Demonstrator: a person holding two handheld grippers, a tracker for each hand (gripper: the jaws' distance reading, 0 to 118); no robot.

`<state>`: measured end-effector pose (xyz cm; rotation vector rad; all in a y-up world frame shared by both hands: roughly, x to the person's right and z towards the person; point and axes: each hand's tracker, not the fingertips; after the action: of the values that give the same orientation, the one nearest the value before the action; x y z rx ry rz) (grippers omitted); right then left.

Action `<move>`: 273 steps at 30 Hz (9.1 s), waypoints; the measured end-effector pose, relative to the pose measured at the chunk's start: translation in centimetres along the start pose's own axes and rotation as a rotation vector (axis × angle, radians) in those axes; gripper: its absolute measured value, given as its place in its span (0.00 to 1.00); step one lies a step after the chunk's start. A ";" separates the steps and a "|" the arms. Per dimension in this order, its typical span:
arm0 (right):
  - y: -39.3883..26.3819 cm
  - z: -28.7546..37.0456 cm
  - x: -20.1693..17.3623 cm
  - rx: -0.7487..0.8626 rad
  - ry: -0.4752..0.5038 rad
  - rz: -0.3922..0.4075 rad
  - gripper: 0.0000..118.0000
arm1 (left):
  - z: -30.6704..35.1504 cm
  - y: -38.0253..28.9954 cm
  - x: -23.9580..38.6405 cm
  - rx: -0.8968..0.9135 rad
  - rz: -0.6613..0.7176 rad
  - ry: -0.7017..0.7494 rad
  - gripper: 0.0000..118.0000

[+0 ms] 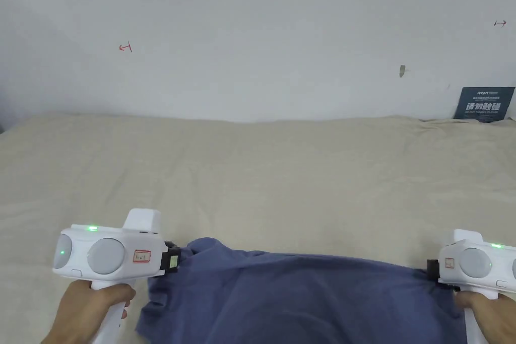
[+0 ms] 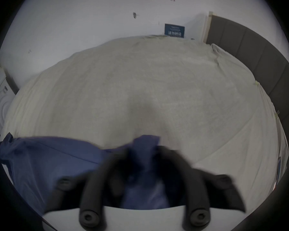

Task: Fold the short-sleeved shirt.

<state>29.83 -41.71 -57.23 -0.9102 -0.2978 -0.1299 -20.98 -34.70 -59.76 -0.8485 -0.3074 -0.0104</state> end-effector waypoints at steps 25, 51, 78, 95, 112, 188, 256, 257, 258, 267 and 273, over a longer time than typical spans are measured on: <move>11.1 28.0 2.8 0.496 0.160 0.066 0.02 | 14.2 9.9 2.0 0.251 0.005 0.075 0.00; 26.4 42.1 3.1 0.908 0.116 0.041 0.02 | 32.3 30.9 6.3 0.695 -0.218 0.311 0.00; -6.7 26.9 3.8 0.461 0.213 0.044 0.02 | 16.5 -4.6 1.7 0.256 -0.130 0.127 0.00; -21.1 26.9 7.5 0.298 0.198 -0.012 0.02 | 16.8 -21.2 1.4 0.099 -0.022 0.106 0.00; -30.9 28.5 10.0 0.134 0.167 -0.015 0.02 | 21.0 -30.2 2.2 -0.002 0.024 0.095 0.00; -25.0 38.8 4.2 0.715 0.049 0.073 0.00 | 24.7 -20.9 6.8 0.342 -0.002 0.121 0.00; -35.3 24.8 7.9 -0.086 0.067 -0.127 0.77 | 18.5 -27.3 3.6 -0.149 0.135 0.033 0.06; -35.4 24.9 7.8 -0.082 0.069 -0.124 0.70 | 18.5 -27.3 3.5 -0.149 0.136 0.033 0.06; -35.5 25.1 7.7 -0.066 0.082 -0.125 0.48 | 18.5 -27.3 3.5 -0.149 0.137 0.033 0.06; -34.4 27.5 7.9 -0.001 0.124 -0.109 0.05 | 18.9 -26.7 3.5 -0.121 0.153 0.023 0.06; -31.6 29.4 8.2 0.083 0.155 -0.067 0.05 | 19.9 -24.5 3.6 -0.061 0.150 0.013 0.06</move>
<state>24.29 -37.53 -13.83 -0.8030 -0.1881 -0.2473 -25.94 -35.86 -28.37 -0.9303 -0.2319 0.1146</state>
